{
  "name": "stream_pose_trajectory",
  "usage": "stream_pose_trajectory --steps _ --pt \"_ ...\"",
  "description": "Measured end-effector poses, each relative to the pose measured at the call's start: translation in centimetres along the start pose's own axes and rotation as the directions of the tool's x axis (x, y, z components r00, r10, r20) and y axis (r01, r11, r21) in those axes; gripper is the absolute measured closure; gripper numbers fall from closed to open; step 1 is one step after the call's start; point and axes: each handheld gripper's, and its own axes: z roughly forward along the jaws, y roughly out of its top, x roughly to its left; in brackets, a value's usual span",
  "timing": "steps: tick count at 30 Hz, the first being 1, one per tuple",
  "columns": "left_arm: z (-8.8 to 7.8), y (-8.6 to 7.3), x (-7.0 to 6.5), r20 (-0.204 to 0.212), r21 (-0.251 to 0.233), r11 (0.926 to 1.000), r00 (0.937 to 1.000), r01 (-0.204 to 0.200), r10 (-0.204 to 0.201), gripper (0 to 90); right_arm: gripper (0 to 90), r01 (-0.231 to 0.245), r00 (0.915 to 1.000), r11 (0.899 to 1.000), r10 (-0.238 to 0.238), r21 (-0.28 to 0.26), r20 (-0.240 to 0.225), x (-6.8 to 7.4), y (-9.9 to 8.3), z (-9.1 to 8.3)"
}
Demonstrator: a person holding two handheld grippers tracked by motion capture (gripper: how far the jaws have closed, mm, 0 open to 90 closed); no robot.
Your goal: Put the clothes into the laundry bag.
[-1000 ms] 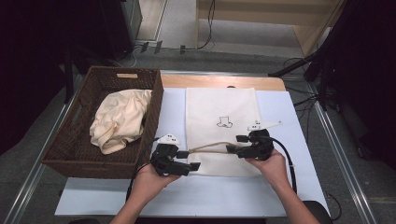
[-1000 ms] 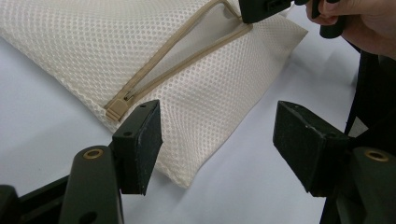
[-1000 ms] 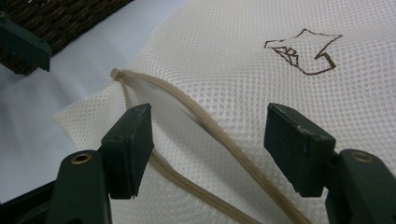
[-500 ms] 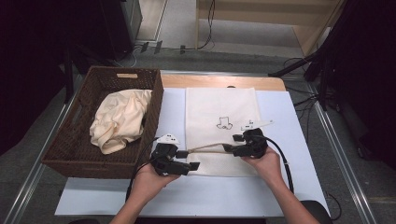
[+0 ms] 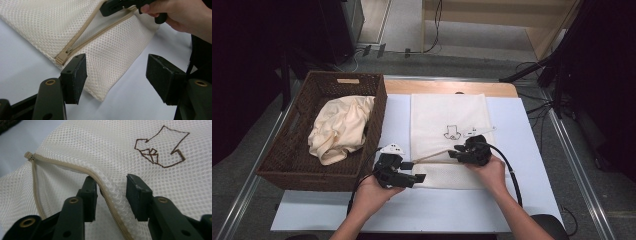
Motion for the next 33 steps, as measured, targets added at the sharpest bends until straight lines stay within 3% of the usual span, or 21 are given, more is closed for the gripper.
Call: stream_pose_trajectory --steps 5,9,19,25,33 --pt "0.1 -0.1 0.0 0.003 0.006 1.0000 1.0000 -0.001 0.001 34.1 76.1 -0.060 0.9979 0.998 0.060 -0.025 -0.027 -0.2 0.4 -0.1" --pt "0.2 -0.1 -0.1 0.004 0.008 1.0000 1.0000 -0.005 0.005 35.3 83.0 -0.064 0.9974 0.996 0.061 -0.062 -0.039 -0.5 0.7 -0.7" --pt "0.3 -0.1 -0.3 0.011 0.005 0.9996 0.9996 -0.026 0.026 41.0 84.0 -0.013 0.9999 0.992 0.012 -0.124 -0.010 0.0 1.7 -2.9" --pt "0.2 -0.1 -0.1 0.046 0.001 0.9998 0.9987 -0.022 0.022 45.1 84.0 -0.012 0.9997 0.988 0.008 -0.156 -0.023 0.5 2.0 -3.9" --pt "-0.1 0.6 -0.3 0.048 0.032 0.9993 0.9987 -0.018 0.017 41.3 84.0 -0.015 0.9992 0.990 0.010 -0.142 -0.038 0.7 2.3 -4.0"
